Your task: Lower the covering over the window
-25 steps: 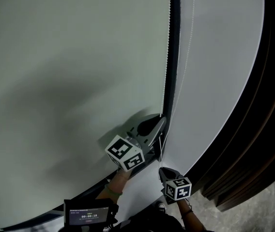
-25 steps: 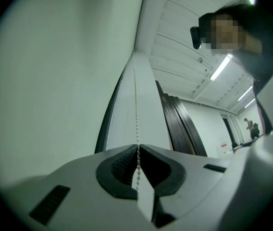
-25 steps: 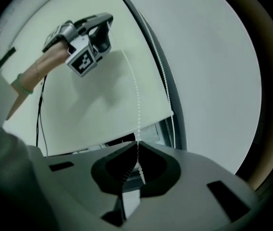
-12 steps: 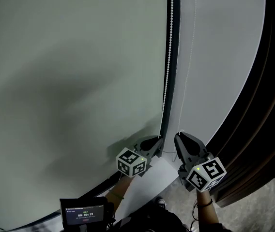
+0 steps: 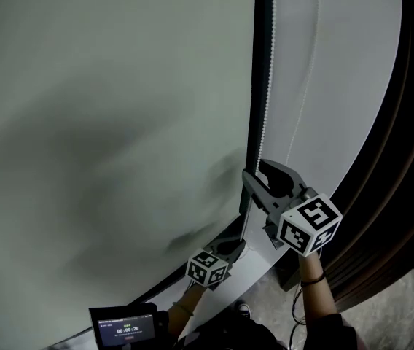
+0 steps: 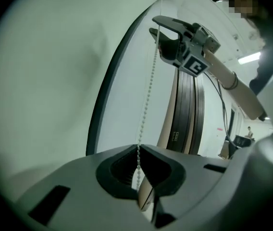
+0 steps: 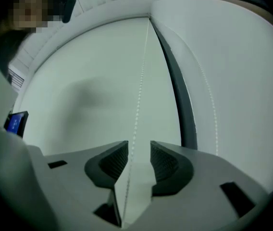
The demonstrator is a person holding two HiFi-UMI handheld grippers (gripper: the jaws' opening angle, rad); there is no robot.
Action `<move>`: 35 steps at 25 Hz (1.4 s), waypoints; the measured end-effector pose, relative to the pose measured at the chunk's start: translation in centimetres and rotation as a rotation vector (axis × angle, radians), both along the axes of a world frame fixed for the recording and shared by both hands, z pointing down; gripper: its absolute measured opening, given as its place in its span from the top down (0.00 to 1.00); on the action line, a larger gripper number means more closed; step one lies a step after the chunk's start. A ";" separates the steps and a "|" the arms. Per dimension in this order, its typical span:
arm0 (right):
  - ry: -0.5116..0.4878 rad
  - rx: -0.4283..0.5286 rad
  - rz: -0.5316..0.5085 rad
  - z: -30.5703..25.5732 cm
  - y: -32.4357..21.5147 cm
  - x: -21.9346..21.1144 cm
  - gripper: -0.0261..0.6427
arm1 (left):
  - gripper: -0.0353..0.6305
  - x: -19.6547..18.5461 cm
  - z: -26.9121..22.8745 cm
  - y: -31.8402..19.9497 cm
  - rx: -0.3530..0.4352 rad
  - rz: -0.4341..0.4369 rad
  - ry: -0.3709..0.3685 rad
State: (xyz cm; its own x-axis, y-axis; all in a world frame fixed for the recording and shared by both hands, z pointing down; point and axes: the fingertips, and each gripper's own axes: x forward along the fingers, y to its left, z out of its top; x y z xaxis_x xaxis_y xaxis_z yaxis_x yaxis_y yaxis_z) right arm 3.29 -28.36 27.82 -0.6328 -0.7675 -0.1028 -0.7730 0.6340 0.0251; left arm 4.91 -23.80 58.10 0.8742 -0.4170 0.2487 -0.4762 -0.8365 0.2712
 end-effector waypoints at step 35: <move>0.144 -0.488 0.226 30.1 -3.1 3.7 0.93 | 0.93 -2.0 4.3 0.9 -0.125 -0.057 0.039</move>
